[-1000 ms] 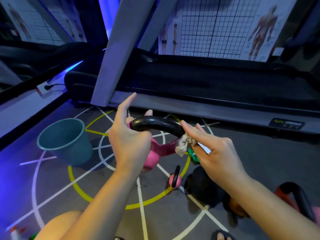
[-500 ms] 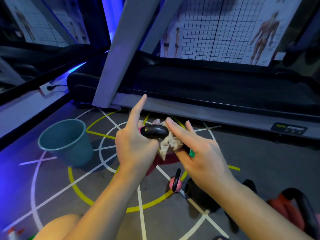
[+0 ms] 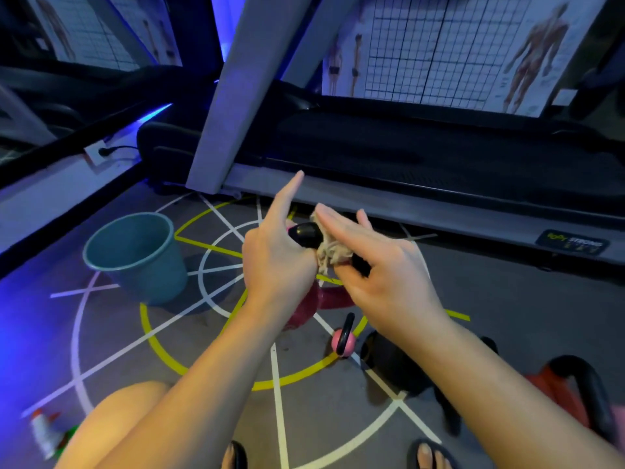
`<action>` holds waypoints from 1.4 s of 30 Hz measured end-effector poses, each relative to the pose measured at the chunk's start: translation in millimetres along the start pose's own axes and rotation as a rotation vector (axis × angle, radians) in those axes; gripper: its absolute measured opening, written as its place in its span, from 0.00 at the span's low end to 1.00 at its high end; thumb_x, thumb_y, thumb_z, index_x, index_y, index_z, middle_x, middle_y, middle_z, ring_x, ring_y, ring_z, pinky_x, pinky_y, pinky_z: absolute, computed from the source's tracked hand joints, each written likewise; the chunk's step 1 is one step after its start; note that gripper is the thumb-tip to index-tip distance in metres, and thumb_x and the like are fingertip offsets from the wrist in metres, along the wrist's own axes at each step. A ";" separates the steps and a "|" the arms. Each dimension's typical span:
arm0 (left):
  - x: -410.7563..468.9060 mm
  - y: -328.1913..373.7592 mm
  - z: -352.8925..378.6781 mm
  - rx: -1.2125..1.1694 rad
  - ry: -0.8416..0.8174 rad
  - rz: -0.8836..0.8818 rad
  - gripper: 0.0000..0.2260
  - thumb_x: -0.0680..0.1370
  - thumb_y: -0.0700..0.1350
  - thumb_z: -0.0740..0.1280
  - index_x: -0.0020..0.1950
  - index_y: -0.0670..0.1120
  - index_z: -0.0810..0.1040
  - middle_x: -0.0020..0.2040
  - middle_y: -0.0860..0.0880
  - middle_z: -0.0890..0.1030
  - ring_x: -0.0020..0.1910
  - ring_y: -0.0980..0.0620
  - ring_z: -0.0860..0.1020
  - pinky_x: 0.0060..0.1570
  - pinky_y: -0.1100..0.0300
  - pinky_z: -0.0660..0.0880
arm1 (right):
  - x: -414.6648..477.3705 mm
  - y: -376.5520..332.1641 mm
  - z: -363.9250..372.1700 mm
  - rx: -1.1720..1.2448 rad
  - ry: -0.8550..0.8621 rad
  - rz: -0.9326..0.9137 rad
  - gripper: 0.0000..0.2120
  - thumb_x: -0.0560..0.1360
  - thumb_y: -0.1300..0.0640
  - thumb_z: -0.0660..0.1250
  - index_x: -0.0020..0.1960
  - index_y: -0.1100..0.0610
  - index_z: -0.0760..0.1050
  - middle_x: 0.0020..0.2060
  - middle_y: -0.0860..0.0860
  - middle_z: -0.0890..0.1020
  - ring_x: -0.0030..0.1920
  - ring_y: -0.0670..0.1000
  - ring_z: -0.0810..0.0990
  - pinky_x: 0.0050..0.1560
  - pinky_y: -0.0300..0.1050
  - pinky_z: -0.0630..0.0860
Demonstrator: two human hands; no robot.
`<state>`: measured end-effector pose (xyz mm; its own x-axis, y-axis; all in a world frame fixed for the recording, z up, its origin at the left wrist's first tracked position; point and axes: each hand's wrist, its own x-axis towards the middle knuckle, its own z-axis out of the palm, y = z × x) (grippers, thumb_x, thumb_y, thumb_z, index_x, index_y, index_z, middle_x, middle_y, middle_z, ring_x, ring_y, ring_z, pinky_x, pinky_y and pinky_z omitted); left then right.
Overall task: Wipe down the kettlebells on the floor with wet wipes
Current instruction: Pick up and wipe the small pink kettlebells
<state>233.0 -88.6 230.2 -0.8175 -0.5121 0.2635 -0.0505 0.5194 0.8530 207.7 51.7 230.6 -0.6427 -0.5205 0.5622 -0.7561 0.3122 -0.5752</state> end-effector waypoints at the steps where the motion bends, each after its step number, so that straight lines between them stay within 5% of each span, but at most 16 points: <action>1: 0.0 0.3 -0.1 -0.006 -0.003 -0.009 0.40 0.72 0.37 0.72 0.74 0.72 0.65 0.31 0.51 0.80 0.32 0.55 0.76 0.30 0.63 0.70 | 0.2 3.8 -2.3 0.000 -0.016 0.020 0.33 0.71 0.75 0.68 0.74 0.59 0.72 0.67 0.51 0.79 0.63 0.32 0.76 0.78 0.34 0.52; 3: 0.4 1.1 0.7 -0.003 -0.011 -0.004 0.42 0.69 0.35 0.70 0.74 0.71 0.65 0.31 0.51 0.81 0.31 0.53 0.77 0.32 0.55 0.73 | -1.8 11.0 -8.8 0.010 -0.069 0.108 0.34 0.73 0.74 0.69 0.76 0.55 0.70 0.64 0.50 0.81 0.63 0.20 0.64 0.73 0.25 0.48; 6: 5.9 -1.3 2.8 0.046 -0.007 0.025 0.45 0.67 0.32 0.66 0.76 0.68 0.65 0.29 0.50 0.79 0.31 0.48 0.76 0.33 0.51 0.73 | -9.6 24.2 -14.3 -0.047 -0.186 0.300 0.36 0.78 0.67 0.68 0.78 0.41 0.63 0.58 0.47 0.83 0.77 0.41 0.55 0.62 0.25 0.59; 8: 8.1 -5.8 4.6 0.060 -0.001 0.005 0.46 0.67 0.31 0.66 0.77 0.68 0.64 0.30 0.51 0.79 0.29 0.51 0.74 0.31 0.57 0.68 | -12.7 30.8 -13.5 -0.078 -0.238 0.379 0.34 0.79 0.64 0.67 0.78 0.39 0.62 0.56 0.47 0.82 0.76 0.48 0.61 0.50 0.27 0.64; 9: 7.6 -6.8 6.1 0.069 0.000 0.003 0.46 0.67 0.31 0.67 0.77 0.67 0.64 0.30 0.51 0.78 0.28 0.53 0.73 0.30 0.60 0.66 | -12.5 32.6 -12.5 -0.088 -0.236 0.392 0.33 0.79 0.63 0.67 0.78 0.40 0.64 0.53 0.46 0.81 0.54 0.44 0.53 0.45 0.27 0.65; 10: 6.8 -6.3 7.0 0.081 -0.006 0.009 0.45 0.67 0.31 0.67 0.77 0.67 0.64 0.29 0.52 0.77 0.27 0.55 0.72 0.30 0.63 0.64 | -10.8 33.2 -10.9 -0.089 -0.218 0.398 0.32 0.78 0.63 0.67 0.77 0.41 0.67 0.49 0.47 0.82 0.38 0.37 0.69 0.41 0.27 0.67; 12: 5.4 -5.6 9.9 0.084 -0.045 0.032 0.45 0.67 0.32 0.68 0.78 0.65 0.64 0.29 0.54 0.75 0.27 0.55 0.71 0.29 0.65 0.62 | -7.7 30.6 -6.8 -0.081 -0.169 0.396 0.29 0.77 0.62 0.69 0.75 0.43 0.71 0.42 0.48 0.82 0.31 0.39 0.70 0.36 0.30 0.68; 14: 4.8 -7.4 13.5 0.067 -0.093 0.063 0.44 0.69 0.34 0.69 0.79 0.63 0.63 0.27 0.55 0.73 0.28 0.56 0.72 0.31 0.64 0.65 | -4.9 26.7 -2.9 -0.065 -0.133 0.371 0.28 0.75 0.61 0.70 0.73 0.45 0.74 0.42 0.47 0.81 0.37 0.41 0.76 0.42 0.29 0.68; 16: 4.7 -9.8 16.8 0.039 -0.127 0.083 0.42 0.71 0.36 0.70 0.80 0.63 0.62 0.26 0.55 0.72 0.30 0.56 0.73 0.33 0.63 0.66 | -1.8 25.2 -0.3 -0.067 -0.117 0.293 0.26 0.74 0.59 0.70 0.72 0.49 0.76 0.44 0.47 0.82 0.49 0.46 0.79 0.66 0.29 0.64; 18: 5.7 -14.7 19.3 0.006 -0.150 0.078 0.41 0.72 0.36 0.70 0.80 0.63 0.62 0.26 0.56 0.74 0.28 0.56 0.72 0.31 0.63 0.65 | 0.9 27.4 0.4 -0.151 -0.144 0.219 0.25 0.72 0.54 0.66 0.68 0.50 0.78 0.44 0.44 0.81 0.52 0.48 0.79 0.75 0.38 0.57; 26: 3.1 -26.4 29.0 -0.102 -0.272 0.072 0.43 0.73 0.39 0.74 0.82 0.57 0.57 0.29 0.56 0.74 0.32 0.59 0.73 0.46 0.62 0.74 | 8.1 23.6 -10.7 -0.261 -0.174 0.256 0.10 0.66 0.46 0.67 0.40 0.51 0.80 0.31 0.46 0.79 0.40 0.50 0.75 0.61 0.50 0.62; 30: 9.5 -41.5 31.0 -0.113 -0.256 0.067 0.52 0.70 0.47 0.81 0.84 0.56 0.50 0.48 0.56 0.75 0.47 0.61 0.77 0.51 0.68 0.73 | 14.5 22.7 -17.2 -0.354 -0.023 0.200 0.10 0.67 0.48 0.72 0.33 0.50 0.73 0.29 0.45 0.75 0.36 0.45 0.68 0.53 0.51 0.62; 33: 1.5 -49.5 42.0 -0.164 -0.367 -0.097 0.39 0.67 0.60 0.78 0.76 0.56 0.70 0.56 0.51 0.79 0.54 0.59 0.80 0.52 0.67 0.76 | 14.8 27.6 -33.3 -0.342 0.082 0.188 0.11 0.67 0.46 0.71 0.32 0.51 0.74 0.29 0.45 0.75 0.38 0.46 0.71 0.52 0.50 0.60; 36: -15.2 -42.9 54.7 -0.551 -0.505 -0.390 0.28 0.70 0.56 0.78 0.67 0.48 0.78 0.56 0.43 0.84 0.51 0.51 0.85 0.46 0.59 0.82 | 9.5 24.2 -43.8 -0.251 0.137 0.154 0.08 0.67 0.47 0.74 0.35 0.50 0.79 0.30 0.45 0.77 0.37 0.48 0.75 0.53 0.52 0.65; 40: -12.8 -42.6 56.1 -0.921 -0.545 -0.424 0.37 0.56 0.61 0.85 0.61 0.51 0.81 0.57 0.43 0.85 0.55 0.46 0.84 0.55 0.45 0.80 | 7.5 21.7 -51.5 -0.039 0.256 0.155 0.09 0.65 0.52 0.79 0.41 0.54 0.83 0.31 0.49 0.78 0.34 0.48 0.76 0.40 0.49 0.72; 42: -9.8 -40.9 54.3 -1.015 -0.558 -0.418 0.39 0.49 0.62 0.87 0.58 0.54 0.83 0.54 0.45 0.86 0.53 0.47 0.84 0.55 0.47 0.80 | 7.6 22.2 -56.4 0.080 0.303 0.202 0.09 0.64 0.53 0.80 0.43 0.46 0.84 0.35 0.47 0.82 0.36 0.45 0.79 0.39 0.44 0.73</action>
<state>211.9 -67.7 168.2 -0.9914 -0.0197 -0.1297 -0.1017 -0.5092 0.8546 179.1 99.5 255.6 -0.7943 -0.1922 0.5763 -0.6061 0.3154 -0.7302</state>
